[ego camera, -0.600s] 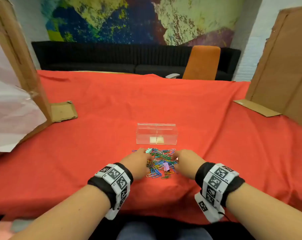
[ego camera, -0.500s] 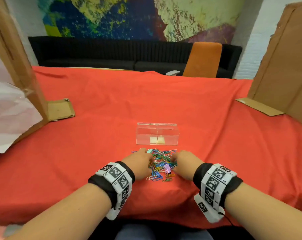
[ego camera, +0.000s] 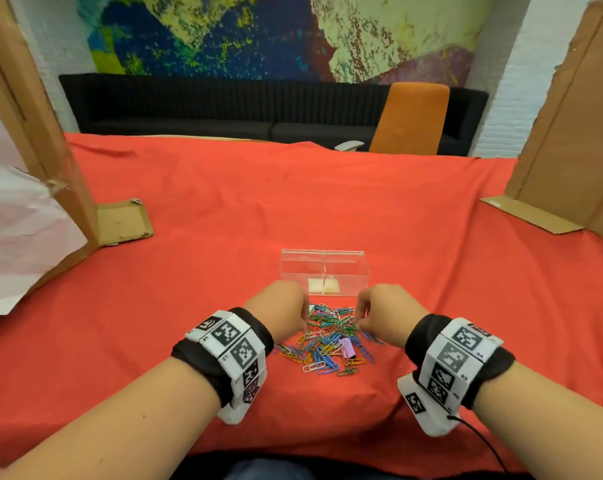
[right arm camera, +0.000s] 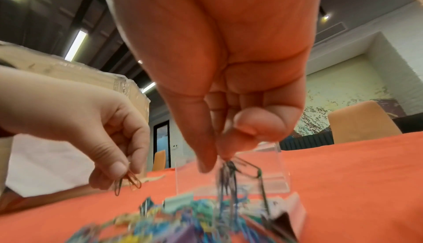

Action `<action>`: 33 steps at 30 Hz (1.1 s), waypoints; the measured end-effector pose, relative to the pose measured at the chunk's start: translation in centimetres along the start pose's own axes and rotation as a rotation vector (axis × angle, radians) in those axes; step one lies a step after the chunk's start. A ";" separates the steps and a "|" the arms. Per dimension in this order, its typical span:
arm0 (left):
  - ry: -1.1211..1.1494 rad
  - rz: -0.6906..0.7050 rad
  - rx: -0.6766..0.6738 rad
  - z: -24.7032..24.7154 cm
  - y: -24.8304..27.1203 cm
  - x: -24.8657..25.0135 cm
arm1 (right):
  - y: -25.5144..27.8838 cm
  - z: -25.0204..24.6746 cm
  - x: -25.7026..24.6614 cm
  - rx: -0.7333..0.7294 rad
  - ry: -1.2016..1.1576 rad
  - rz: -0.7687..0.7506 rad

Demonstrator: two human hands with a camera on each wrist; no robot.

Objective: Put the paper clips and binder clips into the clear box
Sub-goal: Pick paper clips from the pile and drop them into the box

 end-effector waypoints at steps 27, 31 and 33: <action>0.222 -0.149 0.380 -5.8 -2.4 -3.6 | -4.1 -2.6 -1.4 0.242 -0.472 -0.091; 0.219 -0.184 0.410 -6.1 -3.7 -4.5 | -4.2 -3.5 -2.7 0.366 -0.511 -0.160; 0.221 -0.197 0.413 -6.1 -4.2 -4.9 | -4.3 -3.7 -3.3 0.422 -0.505 -0.209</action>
Point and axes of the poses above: each hand's wrist, its own y-axis away from the middle knuckle, its own z-axis out of the palm, x = y × z, the point moved 6 cm from there along -y, towards the middle knuckle, and after that the axes turned 8 degrees about -y, right-handed, at the moved point
